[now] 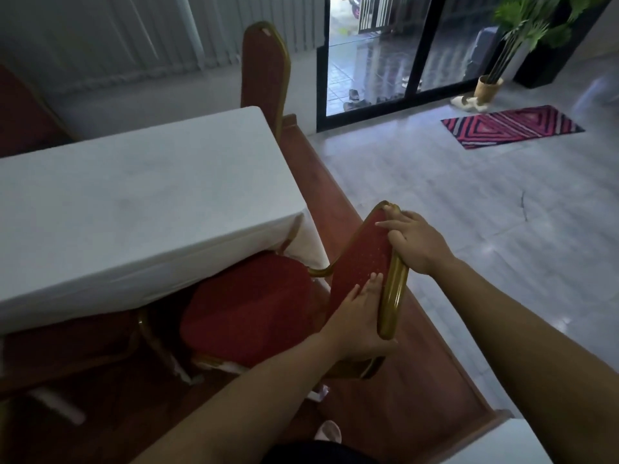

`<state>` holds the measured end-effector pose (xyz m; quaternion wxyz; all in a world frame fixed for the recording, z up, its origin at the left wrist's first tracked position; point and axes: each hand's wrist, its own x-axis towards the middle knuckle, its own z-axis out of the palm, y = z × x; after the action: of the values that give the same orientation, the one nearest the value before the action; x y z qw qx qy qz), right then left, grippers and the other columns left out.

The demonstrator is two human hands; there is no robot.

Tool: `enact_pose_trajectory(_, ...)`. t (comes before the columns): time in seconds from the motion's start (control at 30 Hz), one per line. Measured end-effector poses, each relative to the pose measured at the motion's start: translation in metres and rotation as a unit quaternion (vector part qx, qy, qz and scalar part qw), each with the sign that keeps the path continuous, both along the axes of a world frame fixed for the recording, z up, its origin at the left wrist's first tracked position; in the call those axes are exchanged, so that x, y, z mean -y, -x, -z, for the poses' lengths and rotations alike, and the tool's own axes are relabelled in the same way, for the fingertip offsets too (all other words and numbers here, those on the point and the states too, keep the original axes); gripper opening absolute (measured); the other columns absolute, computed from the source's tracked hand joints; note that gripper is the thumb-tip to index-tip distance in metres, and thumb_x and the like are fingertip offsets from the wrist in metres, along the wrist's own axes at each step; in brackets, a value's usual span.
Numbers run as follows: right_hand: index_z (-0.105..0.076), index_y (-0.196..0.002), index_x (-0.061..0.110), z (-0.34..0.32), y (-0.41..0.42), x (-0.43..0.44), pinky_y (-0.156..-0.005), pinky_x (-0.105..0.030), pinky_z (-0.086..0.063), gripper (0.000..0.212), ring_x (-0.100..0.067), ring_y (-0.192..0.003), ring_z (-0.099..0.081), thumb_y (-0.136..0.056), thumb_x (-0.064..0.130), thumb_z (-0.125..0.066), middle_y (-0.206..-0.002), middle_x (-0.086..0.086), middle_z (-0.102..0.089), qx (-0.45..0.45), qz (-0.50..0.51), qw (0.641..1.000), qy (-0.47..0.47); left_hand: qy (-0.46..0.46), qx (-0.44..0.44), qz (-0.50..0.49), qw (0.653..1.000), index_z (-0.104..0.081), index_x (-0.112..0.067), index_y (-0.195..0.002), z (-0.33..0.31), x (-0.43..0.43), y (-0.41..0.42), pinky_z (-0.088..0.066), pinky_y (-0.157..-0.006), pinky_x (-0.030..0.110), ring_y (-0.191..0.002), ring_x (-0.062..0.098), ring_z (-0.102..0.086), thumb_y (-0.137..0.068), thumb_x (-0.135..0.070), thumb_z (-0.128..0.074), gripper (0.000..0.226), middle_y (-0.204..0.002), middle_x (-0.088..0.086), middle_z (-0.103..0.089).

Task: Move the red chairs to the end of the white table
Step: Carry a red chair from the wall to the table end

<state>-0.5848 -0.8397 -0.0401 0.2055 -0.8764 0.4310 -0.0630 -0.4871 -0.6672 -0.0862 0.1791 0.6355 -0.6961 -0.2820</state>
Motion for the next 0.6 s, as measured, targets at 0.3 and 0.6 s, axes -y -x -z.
enact_pose_trajectory(0.3,-0.069,-0.107,0.035,0.005,-0.031,-0.045,-0.103,-0.042,-0.032,0.048,-0.011,-0.140,-0.023,-0.084,0.037,-0.026,-0.151,0.016,-0.036,0.085,0.049,0.995,-0.034,0.031,0.071,0.049,0.996,0.011,-0.003,-0.150,0.001,-0.036,-0.047,-0.004,-0.121,0.039,-0.148,0.015,-0.001,-0.076,-0.054,-0.065,0.117,-0.161,0.011,-0.004)
enact_pose_trajectory(0.6,-0.072,-0.093,0.036,0.014,-0.069,-0.118,-0.110,-0.045,-0.027,0.044,-0.013,-0.143,-0.020,-0.085,0.038,-0.028,-0.149,0.016,-0.040,0.146,0.113,0.982,-0.027,0.082,0.152,0.121,0.978,0.007,-0.006,-0.152,-0.001,-0.094,-0.115,-0.001,-0.121,0.040,-0.148,0.014,0.005,-0.077,-0.060,-0.050,0.108,-0.161,0.008,-0.001)
